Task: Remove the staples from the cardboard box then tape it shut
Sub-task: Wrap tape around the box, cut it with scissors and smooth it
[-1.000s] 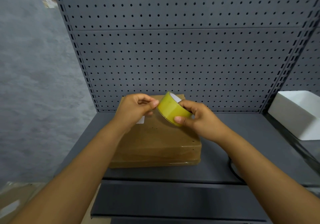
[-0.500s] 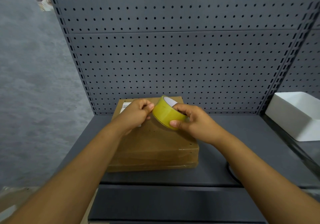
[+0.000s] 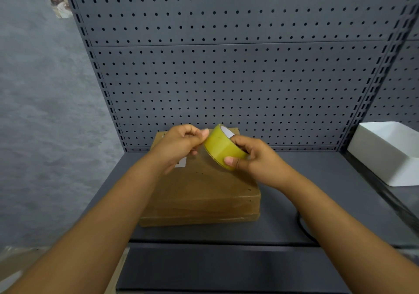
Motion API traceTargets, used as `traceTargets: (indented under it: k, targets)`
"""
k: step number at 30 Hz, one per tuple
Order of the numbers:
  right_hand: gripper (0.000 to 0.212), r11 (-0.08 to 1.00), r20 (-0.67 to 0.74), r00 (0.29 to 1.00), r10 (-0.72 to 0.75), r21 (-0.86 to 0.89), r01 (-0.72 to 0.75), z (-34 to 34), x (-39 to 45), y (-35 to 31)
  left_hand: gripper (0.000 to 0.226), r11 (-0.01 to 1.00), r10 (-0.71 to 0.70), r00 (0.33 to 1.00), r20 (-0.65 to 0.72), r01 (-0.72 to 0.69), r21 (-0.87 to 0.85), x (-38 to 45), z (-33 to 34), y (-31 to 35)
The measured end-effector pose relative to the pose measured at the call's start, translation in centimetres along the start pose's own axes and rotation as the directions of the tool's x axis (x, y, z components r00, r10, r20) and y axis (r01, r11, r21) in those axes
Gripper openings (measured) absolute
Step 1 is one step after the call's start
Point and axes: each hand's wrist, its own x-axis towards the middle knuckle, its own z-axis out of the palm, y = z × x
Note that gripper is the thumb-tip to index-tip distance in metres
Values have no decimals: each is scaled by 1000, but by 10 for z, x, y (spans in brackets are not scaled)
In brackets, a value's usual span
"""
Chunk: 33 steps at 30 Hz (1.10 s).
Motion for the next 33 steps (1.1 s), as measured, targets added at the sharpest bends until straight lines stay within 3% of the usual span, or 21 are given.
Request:
traceTargets:
  k: [7, 10, 15, 19, 26, 31, 33]
  targets:
    - [27, 999, -11, 1000, 3, -38, -3, 1, 0, -2, 17, 987, 69, 991, -114, -51, 154, 1, 7, 2]
    - [20, 999, -5, 1000, 10, -37, -10, 0, 0, -2, 12, 985, 92, 981, -170, -65, 161, 0, 12, 4]
    - [14, 997, -20, 1000, 4, -77, -5, 2, -1, -4, 16, 956, 101, 981, -164, -51, 288, -1, 14, 11]
    - [12, 983, -75, 997, -7, -182, -7, 4, -2, -7, 19, 927, 26, 993, -119, 21, 375, -3, 16, 15]
    - [15, 961, -159, 987, 11, -270, -54, 5, 9, -10, 30, 952, 89, 996, -20, -79, 296, -7, 5, 26]
    - [14, 969, -132, 991, 21, -241, -52, 5, 8, -9, 24, 999, 51, 995, -84, -50, 8, -13, -5, 20]
    - [13, 970, -124, 992, 25, -235, -54, 5, 8, -9, 28, 999, 45, 994, -98, -42, 30, -13, -6, 19]
